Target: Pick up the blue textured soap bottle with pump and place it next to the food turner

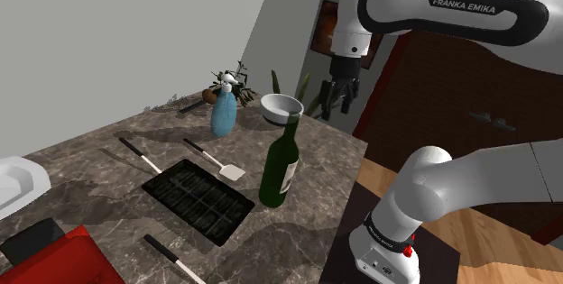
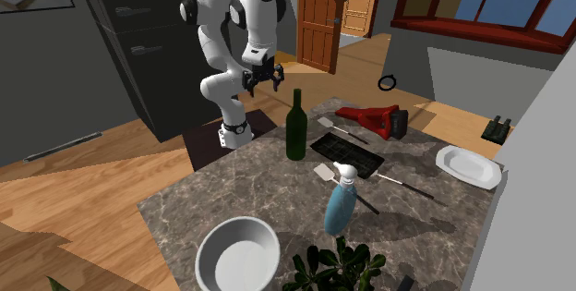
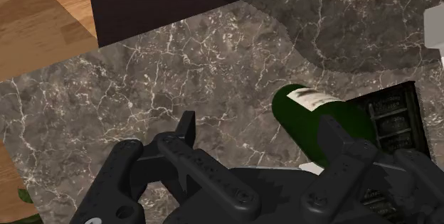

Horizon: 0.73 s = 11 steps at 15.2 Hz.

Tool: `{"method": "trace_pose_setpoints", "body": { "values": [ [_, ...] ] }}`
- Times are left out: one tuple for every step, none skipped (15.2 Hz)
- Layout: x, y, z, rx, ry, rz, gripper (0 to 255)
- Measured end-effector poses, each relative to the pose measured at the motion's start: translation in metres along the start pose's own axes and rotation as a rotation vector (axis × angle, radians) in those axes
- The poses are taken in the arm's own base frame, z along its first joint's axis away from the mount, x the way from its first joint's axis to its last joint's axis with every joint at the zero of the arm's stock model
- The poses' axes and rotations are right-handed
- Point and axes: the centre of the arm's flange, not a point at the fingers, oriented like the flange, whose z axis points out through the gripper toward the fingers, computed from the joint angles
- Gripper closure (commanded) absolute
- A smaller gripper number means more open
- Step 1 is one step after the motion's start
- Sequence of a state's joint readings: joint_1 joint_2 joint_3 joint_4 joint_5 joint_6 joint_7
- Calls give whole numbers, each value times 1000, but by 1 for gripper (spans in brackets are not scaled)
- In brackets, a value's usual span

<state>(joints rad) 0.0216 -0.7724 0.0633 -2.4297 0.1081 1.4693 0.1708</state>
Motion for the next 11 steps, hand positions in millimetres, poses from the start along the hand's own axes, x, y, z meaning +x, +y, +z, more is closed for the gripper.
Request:
{"method": "trace_pose_setpoints", "body": {
  "values": [
    [0, 0, 0, 0, 0, 0, 0],
    [6, 0, 0, 1, 2, -1, 0],
    [16, -1, -1, 4, 6, -2, 0],
    [26, -2, -1, 6, 11, -4, 0],
    [36, -5, 0, 9, 16, -5, 0],
    [47, -5, -1, 12, 21, -7, 0],
    [59, -5, -1, 15, 27, -9, 0],
    [73, -9, -3, 18, 32, -11, 0],
    [85, -8, -5, 21, 38, -12, 0],
    [94, -11, -2, 25, 43, -14, 0],
    [106, -12, -4, 28, 49, -16, 0]
  ]
}}
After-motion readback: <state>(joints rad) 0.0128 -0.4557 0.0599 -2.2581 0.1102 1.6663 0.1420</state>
